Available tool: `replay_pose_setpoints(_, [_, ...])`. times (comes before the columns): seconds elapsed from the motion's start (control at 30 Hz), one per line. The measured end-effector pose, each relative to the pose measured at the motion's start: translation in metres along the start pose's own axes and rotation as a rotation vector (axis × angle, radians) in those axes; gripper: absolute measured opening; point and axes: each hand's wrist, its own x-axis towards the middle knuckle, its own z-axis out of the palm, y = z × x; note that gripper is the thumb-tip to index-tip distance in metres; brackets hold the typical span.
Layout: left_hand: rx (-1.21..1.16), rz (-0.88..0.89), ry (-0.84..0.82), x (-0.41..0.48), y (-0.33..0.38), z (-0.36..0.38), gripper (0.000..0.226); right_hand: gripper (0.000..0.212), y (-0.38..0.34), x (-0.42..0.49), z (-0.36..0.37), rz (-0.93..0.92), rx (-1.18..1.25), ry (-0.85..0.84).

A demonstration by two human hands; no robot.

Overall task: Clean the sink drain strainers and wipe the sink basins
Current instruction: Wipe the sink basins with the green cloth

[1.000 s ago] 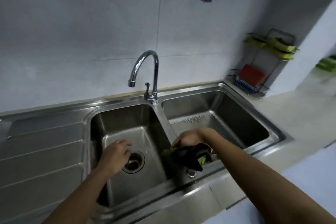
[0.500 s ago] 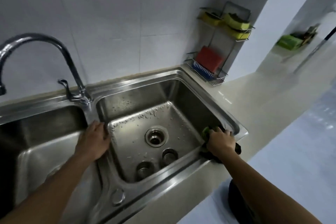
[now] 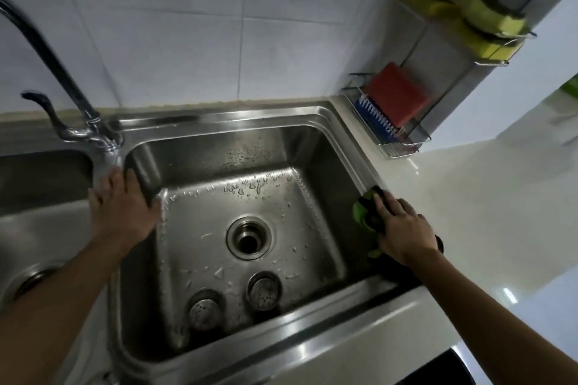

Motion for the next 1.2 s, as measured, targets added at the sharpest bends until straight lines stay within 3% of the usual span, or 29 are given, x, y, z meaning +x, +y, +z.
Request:
replay_pose_setpoints(0.13, [0.078, 0.03, 0.007, 0.019, -0.012, -0.002, 0.077, 0.073, -0.038, 0.046, -0.016, 0.061, 0.079, 0.125])
replay_pose_setpoints(0.27, [0.071, 0.074, 0.038, 0.027, -0.019, 0.001, 0.083, 0.068, -0.077, 0.084, -0.023, -0.062, 0.088, 0.236])
replay_pose_setpoints(0.37, [0.079, 0.068, 0.042, 0.029, -0.02, 0.001, 0.087, 0.065, -0.112, 0.106, -0.005, -0.123, 0.131, 0.18])
replay_pose_setpoints(0.6, [0.054, 0.042, 0.067, 0.035, -0.021, 0.006, 0.084, 0.067, -0.141, 0.143, 0.084, 0.068, 0.265, -0.137])
replay_pose_setpoints(0.8, [0.053, 0.016, 0.072, 0.036, -0.017, 0.005, 0.089, 0.077, -0.186, 0.184, 0.103, -0.09, 0.14, -0.063])
replay_pose_setpoints(0.93, [0.027, -0.001, 0.075, 0.036, -0.014, 0.004, 0.089, 0.078, -0.248, 0.194, 0.079, -0.104, 0.3, -0.091])
replay_pose_setpoints(1.07, [0.013, 0.001, 0.057, 0.035, -0.014, 0.001, 0.088, 0.073, -0.309, 0.177, 0.069, -0.316, 0.222, -0.136])
replay_pose_setpoints(1.2, [-0.023, 0.0, 0.062, 0.034, -0.014, 0.0, 0.083, 0.076, -0.345, 0.152, 0.066, -0.737, 0.061, -0.093])
